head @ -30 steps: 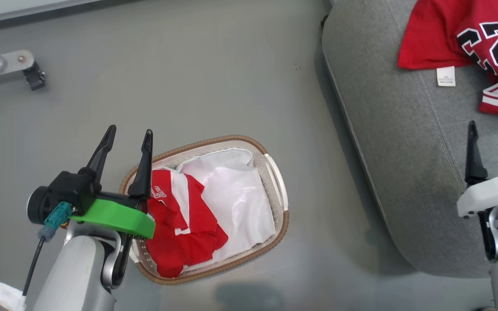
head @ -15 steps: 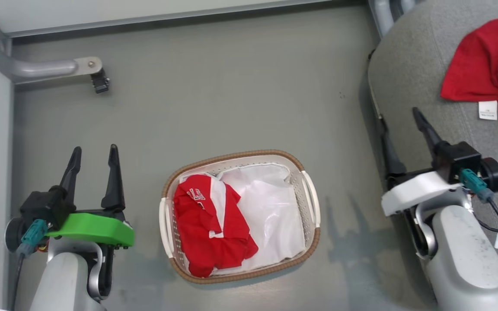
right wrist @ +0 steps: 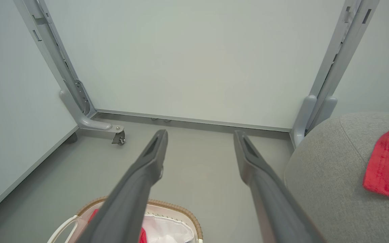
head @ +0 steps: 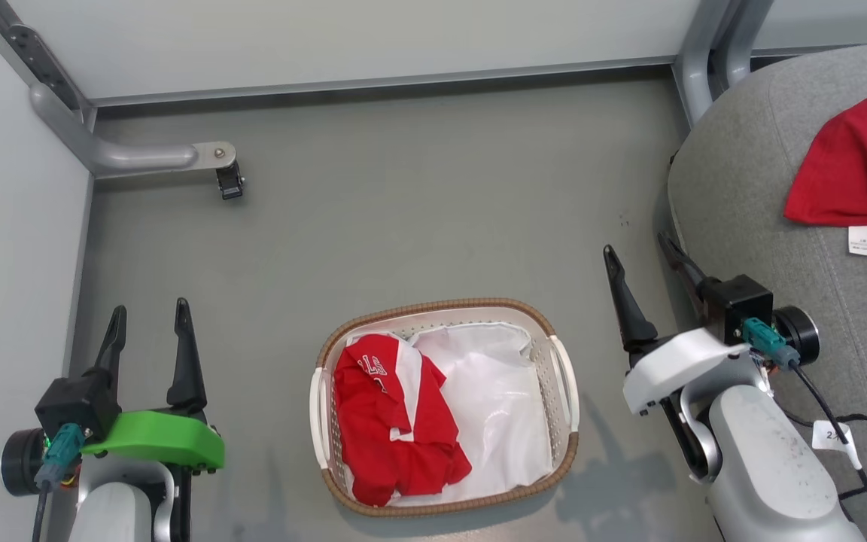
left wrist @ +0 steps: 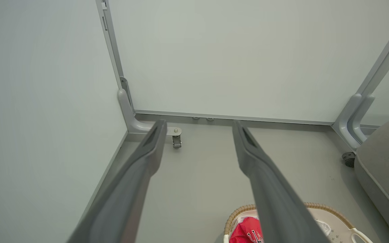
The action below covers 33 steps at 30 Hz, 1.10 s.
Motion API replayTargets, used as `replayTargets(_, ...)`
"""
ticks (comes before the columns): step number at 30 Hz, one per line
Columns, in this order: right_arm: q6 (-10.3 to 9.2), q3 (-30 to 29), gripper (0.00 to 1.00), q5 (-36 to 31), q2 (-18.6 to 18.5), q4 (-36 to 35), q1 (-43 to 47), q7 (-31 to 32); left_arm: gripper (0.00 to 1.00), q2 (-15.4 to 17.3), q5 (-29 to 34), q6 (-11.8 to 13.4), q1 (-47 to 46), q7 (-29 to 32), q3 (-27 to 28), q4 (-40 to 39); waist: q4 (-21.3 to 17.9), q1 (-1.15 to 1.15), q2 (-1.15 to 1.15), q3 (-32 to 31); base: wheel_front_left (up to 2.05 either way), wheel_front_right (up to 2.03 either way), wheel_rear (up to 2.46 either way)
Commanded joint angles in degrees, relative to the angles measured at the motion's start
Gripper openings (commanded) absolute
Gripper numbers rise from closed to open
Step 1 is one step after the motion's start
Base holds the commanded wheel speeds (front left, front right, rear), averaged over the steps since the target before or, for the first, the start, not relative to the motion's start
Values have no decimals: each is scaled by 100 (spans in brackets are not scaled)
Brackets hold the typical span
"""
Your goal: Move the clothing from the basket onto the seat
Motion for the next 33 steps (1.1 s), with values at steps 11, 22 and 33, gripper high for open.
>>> replayTargets(11, -8, -58, 100, 242, -20, 60, 713, -27, 100, -123, 161, 8, 686, -3, 62, -104, 1, 0, 0, -555, 0, 0, 0)
replayTargets(22, -8, -46, 100, 211, -19, 71, 919, -27, 100, -161, -1, 8, 890, -2, -102, -145, -7, 0, 0, -670, 0, 0, 0)
replayTargets(33, -8, 80, 100, 158, -18, -79, 507, -27, 100, -161, -289, 8, 427, -2, -643, 294, -162, 0, 0, -13, 0, 0, 0)
